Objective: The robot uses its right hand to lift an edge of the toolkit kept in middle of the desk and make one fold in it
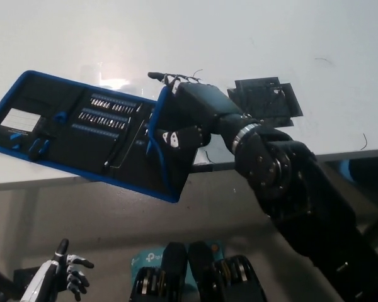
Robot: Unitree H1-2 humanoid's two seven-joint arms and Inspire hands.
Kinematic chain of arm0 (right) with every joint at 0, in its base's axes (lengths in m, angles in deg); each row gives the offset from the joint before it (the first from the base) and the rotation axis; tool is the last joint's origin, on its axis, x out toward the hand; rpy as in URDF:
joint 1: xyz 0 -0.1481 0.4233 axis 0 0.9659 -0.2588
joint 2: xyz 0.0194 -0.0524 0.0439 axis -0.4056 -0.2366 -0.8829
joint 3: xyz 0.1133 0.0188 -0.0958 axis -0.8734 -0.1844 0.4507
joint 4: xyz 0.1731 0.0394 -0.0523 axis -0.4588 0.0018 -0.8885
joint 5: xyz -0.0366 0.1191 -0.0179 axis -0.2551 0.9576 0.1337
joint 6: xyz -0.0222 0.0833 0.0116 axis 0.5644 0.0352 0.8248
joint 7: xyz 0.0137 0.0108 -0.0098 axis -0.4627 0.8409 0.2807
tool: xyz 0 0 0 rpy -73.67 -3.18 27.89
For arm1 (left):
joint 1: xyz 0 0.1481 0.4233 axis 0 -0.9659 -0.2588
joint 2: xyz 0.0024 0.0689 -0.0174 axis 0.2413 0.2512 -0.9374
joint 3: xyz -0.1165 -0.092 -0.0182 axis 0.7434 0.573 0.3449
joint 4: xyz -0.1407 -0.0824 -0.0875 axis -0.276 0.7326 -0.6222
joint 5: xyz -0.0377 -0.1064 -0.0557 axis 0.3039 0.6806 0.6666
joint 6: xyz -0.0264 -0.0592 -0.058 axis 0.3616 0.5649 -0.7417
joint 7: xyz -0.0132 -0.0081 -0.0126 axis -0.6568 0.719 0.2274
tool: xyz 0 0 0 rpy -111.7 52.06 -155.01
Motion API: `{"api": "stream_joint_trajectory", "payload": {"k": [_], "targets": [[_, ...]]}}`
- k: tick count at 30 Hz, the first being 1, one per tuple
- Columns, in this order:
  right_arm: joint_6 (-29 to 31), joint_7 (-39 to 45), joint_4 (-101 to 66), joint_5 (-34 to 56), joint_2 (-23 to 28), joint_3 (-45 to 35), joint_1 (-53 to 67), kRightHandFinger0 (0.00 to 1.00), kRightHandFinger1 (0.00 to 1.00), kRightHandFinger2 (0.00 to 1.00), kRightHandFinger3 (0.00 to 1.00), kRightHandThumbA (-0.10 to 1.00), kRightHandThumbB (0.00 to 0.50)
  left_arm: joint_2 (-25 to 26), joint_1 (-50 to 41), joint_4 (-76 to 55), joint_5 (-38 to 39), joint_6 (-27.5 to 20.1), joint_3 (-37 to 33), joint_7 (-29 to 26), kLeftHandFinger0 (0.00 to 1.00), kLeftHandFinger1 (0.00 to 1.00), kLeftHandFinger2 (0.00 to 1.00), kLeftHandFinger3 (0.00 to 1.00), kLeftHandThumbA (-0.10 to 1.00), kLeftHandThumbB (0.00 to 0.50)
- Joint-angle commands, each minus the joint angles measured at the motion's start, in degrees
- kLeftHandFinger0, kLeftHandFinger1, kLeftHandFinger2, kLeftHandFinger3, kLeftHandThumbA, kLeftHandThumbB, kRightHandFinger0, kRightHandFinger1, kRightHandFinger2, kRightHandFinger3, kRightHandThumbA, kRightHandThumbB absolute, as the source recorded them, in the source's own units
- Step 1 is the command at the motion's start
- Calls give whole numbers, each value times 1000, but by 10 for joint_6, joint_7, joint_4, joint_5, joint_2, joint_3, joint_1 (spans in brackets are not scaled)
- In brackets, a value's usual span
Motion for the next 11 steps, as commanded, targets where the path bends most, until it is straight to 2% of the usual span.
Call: {"api": "stream_joint_trajectory", "payload": {"k": [1,2,3,5,6,7,8,9,10,11], "targets": [[51,-24,-45,55,17,-48,6,1000,1000,1000,1000,483,419,7,1,-5,10,-15,4,8,262,289,289,425,1000,500],[61,-30,-58,73,20,-69,19,1000,1000,1000,1000,419,374,6,2,-5,9,-13,5,6,245,283,286,420,1000,500],[70,-50,-94,102,18,-109,54,1000,1000,1000,1000,316,307,5,2,-6,10,-13,5,6,240,280,284,408,1000,500],[102,-80,-120,119,21,-146,101,1000,1000,1000,1000,223,223,3,-3,-8,4,-14,0,4,248,282,275,406,1000,500],[140,-110,-128,140,20,-183,139,773,970,1000,1000,161,209,4,-3,-9,2,-16,1,2,226,264,267,399,1000,500],[146,-110,-125,141,18,-189,138,711,907,1000,1000,158,207,3,0,-8,2,-16,2,1,223,264,267,399,1000,500],[164,-120,-125,156,22,-212,158,602,836,1000,1000,177,193,4,2,-6,5,-15,3,3,224,262,265,400,1000,500],[201,-139,-118,191,28,-254,198,479,674,914,997,106,187,4,2,-9,6,-12,3,4,231,267,271,410,1000,500],[214,-143,-112,202,30,-268,209,444,615,851,965,90,179,5,4,-6,6,-13,4,4,227,261,266,409,1000,500],[214,-143,-112,202,30,-268,209,444,615,851,965,90,179,5,4,-6,6,-13,4,4,227,261,266,409,1000,500]]}}
